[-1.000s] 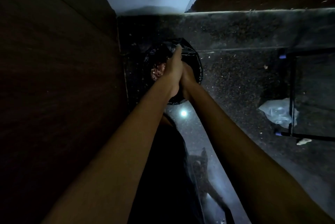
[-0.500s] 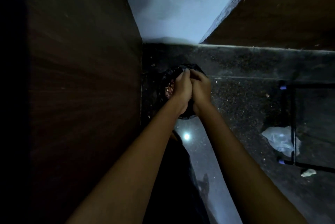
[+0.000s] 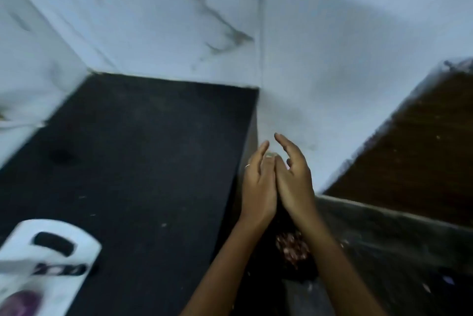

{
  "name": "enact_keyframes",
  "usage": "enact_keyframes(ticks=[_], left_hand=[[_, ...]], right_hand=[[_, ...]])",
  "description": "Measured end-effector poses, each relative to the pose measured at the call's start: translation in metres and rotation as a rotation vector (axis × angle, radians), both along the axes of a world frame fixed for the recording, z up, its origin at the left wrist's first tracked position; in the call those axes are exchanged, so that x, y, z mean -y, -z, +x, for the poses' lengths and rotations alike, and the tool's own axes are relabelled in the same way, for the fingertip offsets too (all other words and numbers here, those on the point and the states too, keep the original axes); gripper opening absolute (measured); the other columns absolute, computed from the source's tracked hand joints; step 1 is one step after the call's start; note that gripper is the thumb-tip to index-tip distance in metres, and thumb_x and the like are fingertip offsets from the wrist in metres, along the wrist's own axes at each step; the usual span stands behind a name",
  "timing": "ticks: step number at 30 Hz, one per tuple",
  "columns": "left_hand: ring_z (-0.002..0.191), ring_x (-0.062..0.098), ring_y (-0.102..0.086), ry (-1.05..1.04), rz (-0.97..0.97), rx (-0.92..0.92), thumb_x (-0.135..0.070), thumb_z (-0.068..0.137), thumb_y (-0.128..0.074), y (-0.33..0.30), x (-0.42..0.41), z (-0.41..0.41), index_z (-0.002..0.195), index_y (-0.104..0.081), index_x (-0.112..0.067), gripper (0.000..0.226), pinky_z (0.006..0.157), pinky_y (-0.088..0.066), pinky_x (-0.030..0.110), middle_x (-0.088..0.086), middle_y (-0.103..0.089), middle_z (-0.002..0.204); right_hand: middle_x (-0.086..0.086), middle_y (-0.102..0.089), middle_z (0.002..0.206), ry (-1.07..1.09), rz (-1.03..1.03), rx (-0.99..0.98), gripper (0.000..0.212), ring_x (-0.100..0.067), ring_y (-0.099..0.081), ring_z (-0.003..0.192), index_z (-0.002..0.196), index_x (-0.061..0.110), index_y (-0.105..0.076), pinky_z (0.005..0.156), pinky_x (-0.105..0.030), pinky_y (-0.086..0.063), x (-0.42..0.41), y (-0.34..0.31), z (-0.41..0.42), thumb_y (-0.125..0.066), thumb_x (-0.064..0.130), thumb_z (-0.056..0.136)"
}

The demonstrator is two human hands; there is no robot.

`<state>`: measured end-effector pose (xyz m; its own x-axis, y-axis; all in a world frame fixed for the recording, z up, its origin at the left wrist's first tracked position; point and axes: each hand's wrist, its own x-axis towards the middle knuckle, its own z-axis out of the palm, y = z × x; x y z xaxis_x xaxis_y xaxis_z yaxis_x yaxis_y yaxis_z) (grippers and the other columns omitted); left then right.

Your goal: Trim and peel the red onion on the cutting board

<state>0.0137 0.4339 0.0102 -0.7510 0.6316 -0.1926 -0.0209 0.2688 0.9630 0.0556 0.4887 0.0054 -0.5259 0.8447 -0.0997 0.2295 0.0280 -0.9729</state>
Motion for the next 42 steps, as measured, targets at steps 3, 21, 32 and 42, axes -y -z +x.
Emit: enact_keyframes(ticks=[3,21,32,42], left_hand=[[0.133,0.012,-0.040,-0.135,-0.003,-0.211,-0.031,0.100,-0.041,-0.033,0.049,-0.033,0.142,-0.038,-0.025,0.043,0.109,-0.034,0.031,-0.004,-0.043,0.145],[0.143,0.025,-0.026,-0.843,-0.511,-0.600,-0.030,0.095,-0.052,-0.094,0.407,-0.032,0.148,-0.027,-0.012,0.061,0.117,-0.022,0.037,0.008,-0.031,0.154],[0.142,0.022,-0.027,-0.746,-0.615,-0.354,-0.032,0.096,-0.049,-0.034,0.433,-0.018,0.149,-0.024,-0.011,0.062,0.116,-0.021,0.034,0.007,-0.031,0.154],[0.139,0.023,-0.031,-0.545,-0.675,-0.342,-0.043,0.092,-0.053,-0.002,0.416,-0.063,0.147,-0.029,-0.017,0.065,0.112,-0.025,0.034,0.005,-0.034,0.152]], right_hand=[[0.004,-0.042,0.146,-0.158,0.306,0.007,0.046,-0.011,-0.034,0.136,0.140,0.019,-0.043,0.112,-0.021,-0.022,0.031,-0.044,-0.025,-0.050,0.012,0.095],[-0.007,-0.032,0.154,-1.101,0.953,-0.169,0.050,-0.023,-0.026,0.144,0.144,0.011,-0.037,0.114,-0.036,-0.023,0.319,-0.104,-0.104,-0.047,0.017,0.095],[-0.004,-0.033,0.153,-1.293,1.025,0.010,0.047,-0.022,-0.037,0.137,0.135,0.009,-0.047,0.109,-0.042,-0.035,0.352,-0.035,-0.113,-0.052,0.012,0.088],[-0.001,-0.045,0.141,-1.284,0.921,0.210,0.040,-0.021,-0.039,0.130,0.132,0.018,-0.051,0.108,-0.037,-0.033,0.336,-0.022,-0.135,-0.052,0.018,0.092]])
